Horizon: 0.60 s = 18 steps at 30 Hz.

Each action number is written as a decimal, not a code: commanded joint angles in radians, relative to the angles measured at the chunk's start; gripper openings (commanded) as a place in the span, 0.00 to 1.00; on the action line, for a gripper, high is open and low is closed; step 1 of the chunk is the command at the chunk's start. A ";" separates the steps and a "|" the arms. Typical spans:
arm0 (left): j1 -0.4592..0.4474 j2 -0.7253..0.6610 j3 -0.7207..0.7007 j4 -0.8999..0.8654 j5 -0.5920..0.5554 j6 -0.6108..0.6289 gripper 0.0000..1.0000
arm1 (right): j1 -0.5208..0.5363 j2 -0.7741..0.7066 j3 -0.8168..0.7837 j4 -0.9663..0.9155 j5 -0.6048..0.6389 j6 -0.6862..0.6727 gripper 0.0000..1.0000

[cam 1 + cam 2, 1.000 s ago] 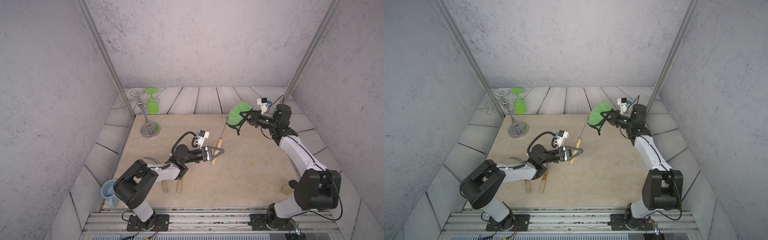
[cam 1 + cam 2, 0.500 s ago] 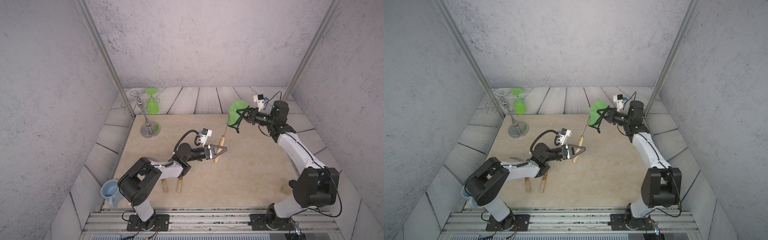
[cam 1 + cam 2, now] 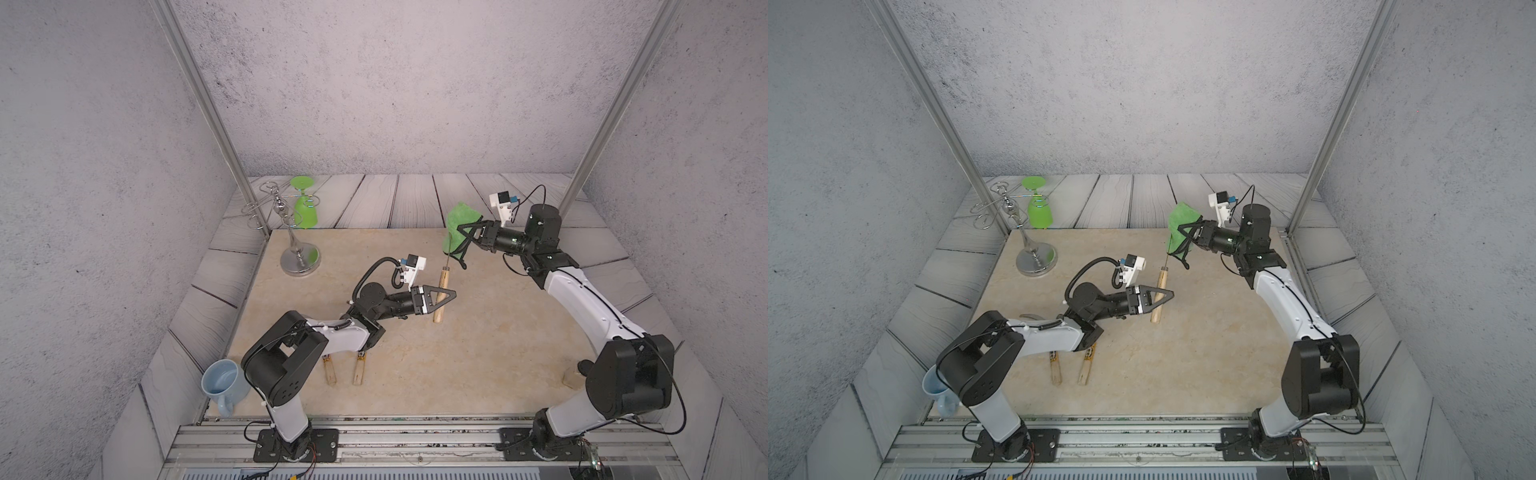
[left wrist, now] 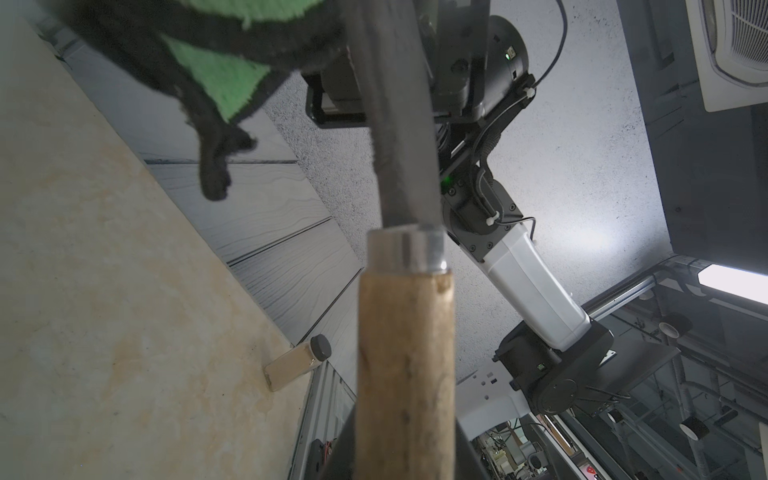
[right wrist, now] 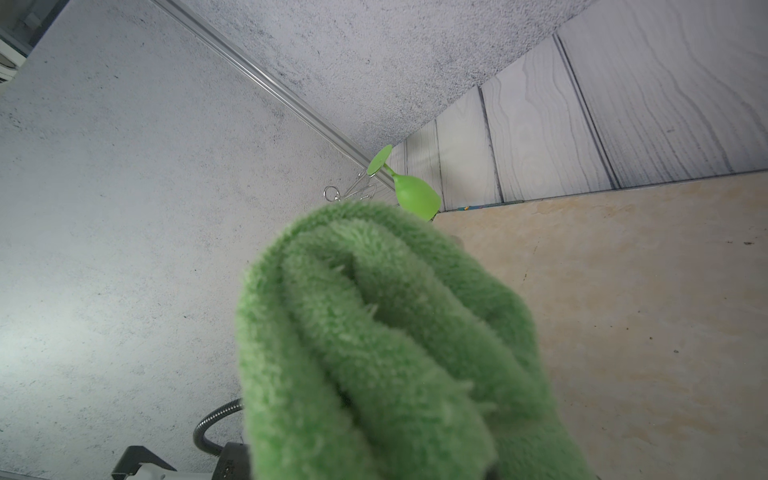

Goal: Wipe small sickles with rags
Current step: Wipe the small sickle.

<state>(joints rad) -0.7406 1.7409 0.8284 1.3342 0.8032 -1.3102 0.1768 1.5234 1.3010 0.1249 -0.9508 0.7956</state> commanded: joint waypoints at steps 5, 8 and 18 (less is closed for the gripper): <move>0.030 0.049 0.109 0.074 0.034 -0.007 0.00 | 0.090 -0.139 -0.062 -0.073 -0.072 -0.039 0.14; 0.055 0.075 0.148 0.074 0.044 -0.019 0.00 | 0.102 -0.177 -0.086 -0.085 -0.073 -0.044 0.14; 0.087 0.072 0.146 0.073 0.107 -0.031 0.00 | 0.037 -0.304 -0.061 -0.373 0.099 -0.230 0.13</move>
<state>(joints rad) -0.6544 1.8454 0.9905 1.3437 0.8738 -1.3327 0.2436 1.2678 1.2057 -0.1242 -0.8997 0.6472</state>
